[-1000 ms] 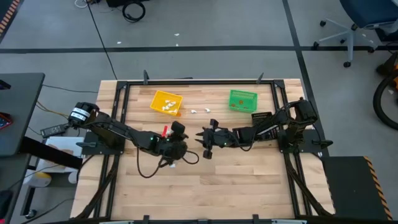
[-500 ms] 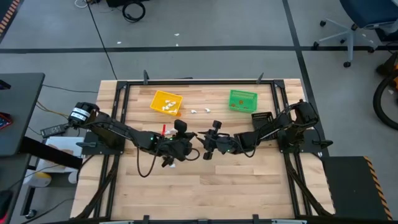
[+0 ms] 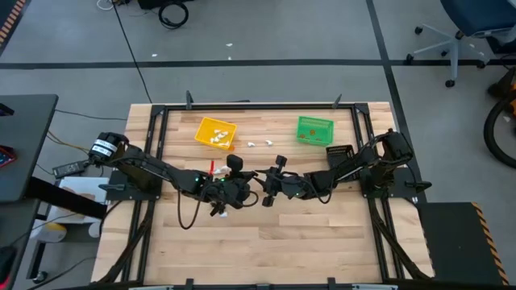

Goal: Sort Halloween decoration
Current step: Put the black skeleton toy into the black bin

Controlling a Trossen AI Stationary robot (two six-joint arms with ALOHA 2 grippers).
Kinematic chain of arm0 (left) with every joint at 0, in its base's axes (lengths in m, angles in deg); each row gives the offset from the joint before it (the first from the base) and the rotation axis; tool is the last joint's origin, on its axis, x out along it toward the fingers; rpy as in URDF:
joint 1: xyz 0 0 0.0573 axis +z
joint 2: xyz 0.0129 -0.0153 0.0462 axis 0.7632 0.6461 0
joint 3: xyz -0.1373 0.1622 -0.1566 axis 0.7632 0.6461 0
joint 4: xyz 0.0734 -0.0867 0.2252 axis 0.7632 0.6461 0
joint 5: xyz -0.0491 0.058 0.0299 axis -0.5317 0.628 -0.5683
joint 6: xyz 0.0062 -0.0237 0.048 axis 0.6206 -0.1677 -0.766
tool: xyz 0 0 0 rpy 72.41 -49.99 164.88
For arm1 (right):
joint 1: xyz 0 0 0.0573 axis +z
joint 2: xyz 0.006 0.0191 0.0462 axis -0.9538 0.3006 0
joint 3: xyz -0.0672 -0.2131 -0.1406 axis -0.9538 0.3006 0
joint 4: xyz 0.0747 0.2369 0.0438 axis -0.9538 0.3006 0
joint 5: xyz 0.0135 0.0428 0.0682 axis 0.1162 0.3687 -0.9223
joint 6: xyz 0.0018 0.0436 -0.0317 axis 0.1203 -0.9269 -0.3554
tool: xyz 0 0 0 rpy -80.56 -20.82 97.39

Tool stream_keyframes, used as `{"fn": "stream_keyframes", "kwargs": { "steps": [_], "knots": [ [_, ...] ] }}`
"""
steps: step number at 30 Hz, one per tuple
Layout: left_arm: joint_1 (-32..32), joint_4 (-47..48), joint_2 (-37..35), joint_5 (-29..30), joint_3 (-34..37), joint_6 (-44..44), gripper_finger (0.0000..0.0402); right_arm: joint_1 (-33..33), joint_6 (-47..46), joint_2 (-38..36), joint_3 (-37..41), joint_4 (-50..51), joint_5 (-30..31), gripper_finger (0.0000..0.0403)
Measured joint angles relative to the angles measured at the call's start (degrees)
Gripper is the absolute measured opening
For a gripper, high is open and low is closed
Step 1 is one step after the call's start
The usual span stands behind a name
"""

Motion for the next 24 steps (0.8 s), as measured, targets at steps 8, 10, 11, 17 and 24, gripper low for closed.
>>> {"fn": "stream_keyframes", "kwargs": {
  "steps": [8, 10, 11, 17, 24],
  "knots": [
    [0.04, -0.02, 0.0, -2.8, 0.0, 0.26, 0.0, 0.01, 0.41, 0.01, 0.0, -0.43, 0.31, 0.0077],
    [0.0, -0.02, 0.0, -3.02, 0.0, 0.24, 0.0, 0.07, 0.43, 0.02, 0.0, -0.4, 0.24, 0.0061],
    [0.0, 0.0, 0.0, -3.03, 0.0, 0.24, 0.0, 0.06, 0.43, 0.02, 0.0, -0.39, 0.2, 0.0054],
    [0.0, 0.44, 0.0, -3.21, 0.0, 0.2, 0.0002, 0.03, 0.43, 0.02, 0.0, 0.04, -0.06, 0.003],
    [-0.44, 1.32, 0.0, -3.69, 0.0, 1.41, 0.0074, 0.02, 0.43, 0.02, 0.0, 0.24, -0.14, 0.0039]
  ]
}}
